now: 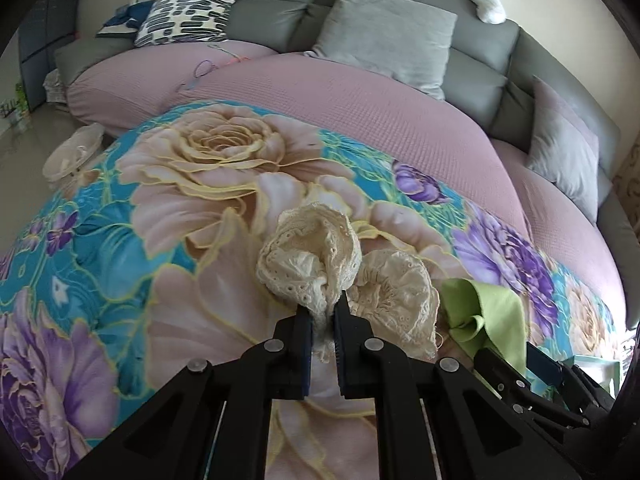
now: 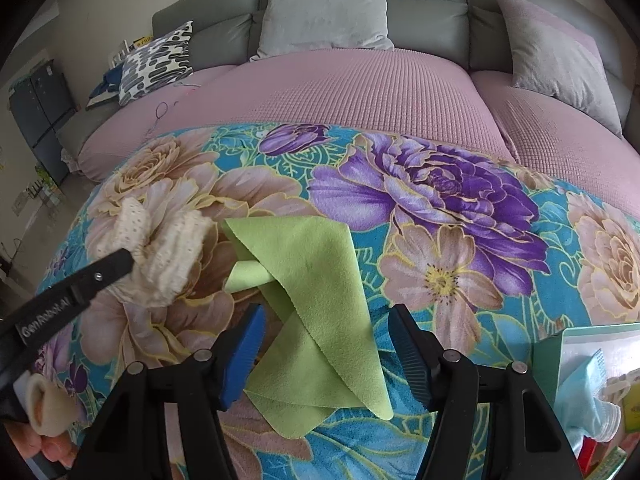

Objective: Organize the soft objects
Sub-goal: 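Grasp the cream lace cloth with the left tool while the right tool holds the green cloth, then carry the lace cloth and green cloth into the tray and open both tools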

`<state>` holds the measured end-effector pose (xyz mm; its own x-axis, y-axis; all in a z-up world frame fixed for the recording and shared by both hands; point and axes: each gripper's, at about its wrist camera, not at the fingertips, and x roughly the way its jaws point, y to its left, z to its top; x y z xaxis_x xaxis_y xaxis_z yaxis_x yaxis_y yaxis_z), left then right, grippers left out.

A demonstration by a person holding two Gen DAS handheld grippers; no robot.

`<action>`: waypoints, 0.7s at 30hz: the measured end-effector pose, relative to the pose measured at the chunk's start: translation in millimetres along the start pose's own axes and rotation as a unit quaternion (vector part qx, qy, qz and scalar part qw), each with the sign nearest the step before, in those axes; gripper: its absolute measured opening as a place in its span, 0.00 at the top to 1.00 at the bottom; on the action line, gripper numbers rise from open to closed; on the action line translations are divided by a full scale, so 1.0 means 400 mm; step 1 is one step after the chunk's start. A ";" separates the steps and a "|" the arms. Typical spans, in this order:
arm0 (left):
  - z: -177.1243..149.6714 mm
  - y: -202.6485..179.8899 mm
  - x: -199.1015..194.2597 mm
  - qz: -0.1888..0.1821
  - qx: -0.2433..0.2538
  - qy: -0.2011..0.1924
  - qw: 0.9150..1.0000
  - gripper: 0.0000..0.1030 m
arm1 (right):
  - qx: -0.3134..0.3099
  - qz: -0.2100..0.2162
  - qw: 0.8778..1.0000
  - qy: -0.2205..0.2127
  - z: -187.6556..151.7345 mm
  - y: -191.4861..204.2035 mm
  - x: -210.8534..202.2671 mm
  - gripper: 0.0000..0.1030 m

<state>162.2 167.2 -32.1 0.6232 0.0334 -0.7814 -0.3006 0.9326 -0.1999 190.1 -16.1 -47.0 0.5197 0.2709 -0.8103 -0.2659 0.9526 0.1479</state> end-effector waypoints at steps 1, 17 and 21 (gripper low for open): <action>0.000 0.003 0.000 0.002 -0.001 0.001 1.000 0.90 | -0.002 -0.005 1.000 0.001 -0.002 0.004 0.005 0.48; 0.010 -0.032 -0.040 -0.009 0.022 -0.018 1.000 0.91 | 0.001 -0.005 0.999 -0.032 -0.021 0.003 -0.052 0.95; 0.016 -0.049 -0.077 -0.011 0.029 -0.035 0.999 0.91 | 0.008 -0.009 0.998 -0.060 -0.023 -0.012 -0.120 0.95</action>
<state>153.7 150.2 -0.3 0.6784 0.0363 -0.7338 -0.2462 0.9523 -0.1805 159.0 -34.9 -13.9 0.6178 0.2682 -0.7391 -0.2431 0.9591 0.1449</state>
